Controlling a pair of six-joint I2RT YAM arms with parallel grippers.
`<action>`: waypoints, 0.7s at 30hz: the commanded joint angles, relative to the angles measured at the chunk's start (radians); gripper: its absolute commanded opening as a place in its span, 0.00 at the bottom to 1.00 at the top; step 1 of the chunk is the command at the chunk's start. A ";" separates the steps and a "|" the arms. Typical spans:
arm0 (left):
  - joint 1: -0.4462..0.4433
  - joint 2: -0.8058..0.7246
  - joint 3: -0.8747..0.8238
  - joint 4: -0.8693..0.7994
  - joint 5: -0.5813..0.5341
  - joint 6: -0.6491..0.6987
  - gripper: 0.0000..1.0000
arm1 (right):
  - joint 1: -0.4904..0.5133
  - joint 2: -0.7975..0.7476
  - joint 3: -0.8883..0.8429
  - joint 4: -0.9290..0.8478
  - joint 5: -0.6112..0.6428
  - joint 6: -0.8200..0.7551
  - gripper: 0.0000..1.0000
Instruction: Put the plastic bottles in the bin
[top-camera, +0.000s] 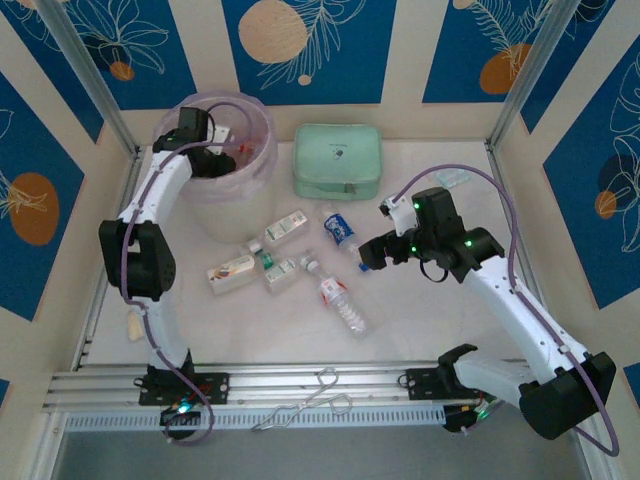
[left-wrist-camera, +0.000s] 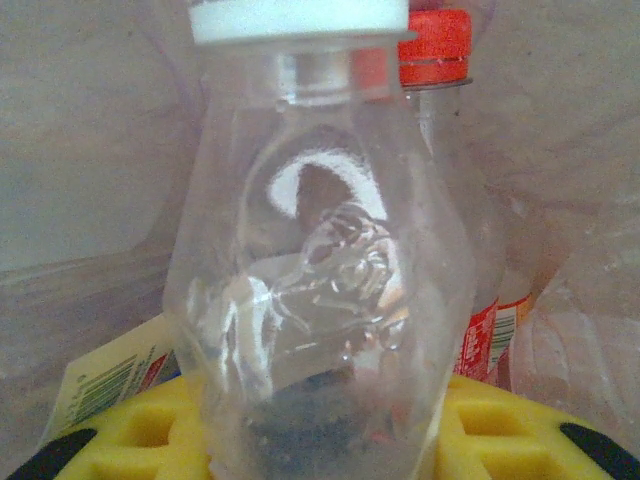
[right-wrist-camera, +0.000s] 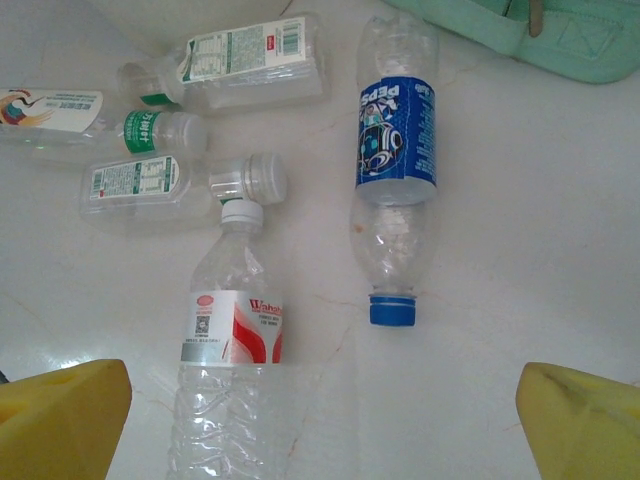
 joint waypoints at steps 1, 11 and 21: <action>0.017 0.090 -0.082 0.008 0.008 0.001 0.16 | -0.003 -0.018 -0.026 0.002 0.020 0.025 0.99; 0.021 0.027 -0.066 -0.005 -0.005 0.004 0.65 | -0.002 -0.007 -0.027 0.004 0.017 0.017 0.99; 0.021 -0.052 0.086 -0.122 -0.021 0.018 0.83 | 0.041 0.018 0.001 -0.084 0.060 -0.009 0.99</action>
